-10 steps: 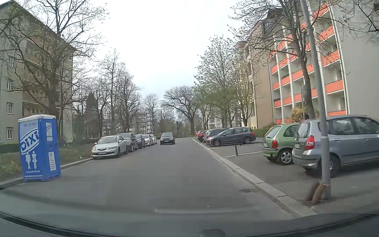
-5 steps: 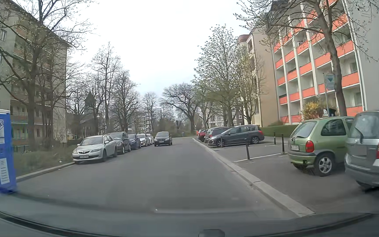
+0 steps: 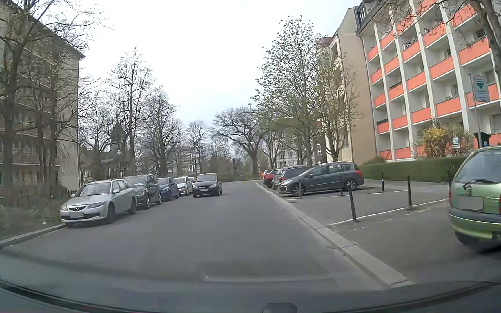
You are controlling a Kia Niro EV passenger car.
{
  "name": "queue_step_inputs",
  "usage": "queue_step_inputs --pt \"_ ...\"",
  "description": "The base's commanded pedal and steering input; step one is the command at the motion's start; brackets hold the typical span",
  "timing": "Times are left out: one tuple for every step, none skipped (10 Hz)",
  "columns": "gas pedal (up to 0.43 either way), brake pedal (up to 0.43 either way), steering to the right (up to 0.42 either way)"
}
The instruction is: Follow the waypoints while adhering to traffic rules and regulations
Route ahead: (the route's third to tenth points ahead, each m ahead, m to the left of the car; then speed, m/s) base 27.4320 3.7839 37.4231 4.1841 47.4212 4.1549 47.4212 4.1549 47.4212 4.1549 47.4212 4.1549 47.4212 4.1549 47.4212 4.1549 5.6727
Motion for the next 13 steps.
queue_step_inputs --pt "0.000 0.195 -0.005" --pt "0.000 0.195 -0.005" --pt "0.000 0.195 -0.005" --pt "0.000 0.207 -0.005" --pt "0.000 0.213 -0.004" --pt "0.000 0.220 -0.004" --pt "0.000 0.220 -0.003" --pt "0.000 0.226 -0.002" --pt "0.000 0.220 0.000" --pt "0.000 0.220 0.001" --pt "0.000 0.207 0.001" --pt "0.000 0.195 0.002" --pt "0.000 0.189 0.002"
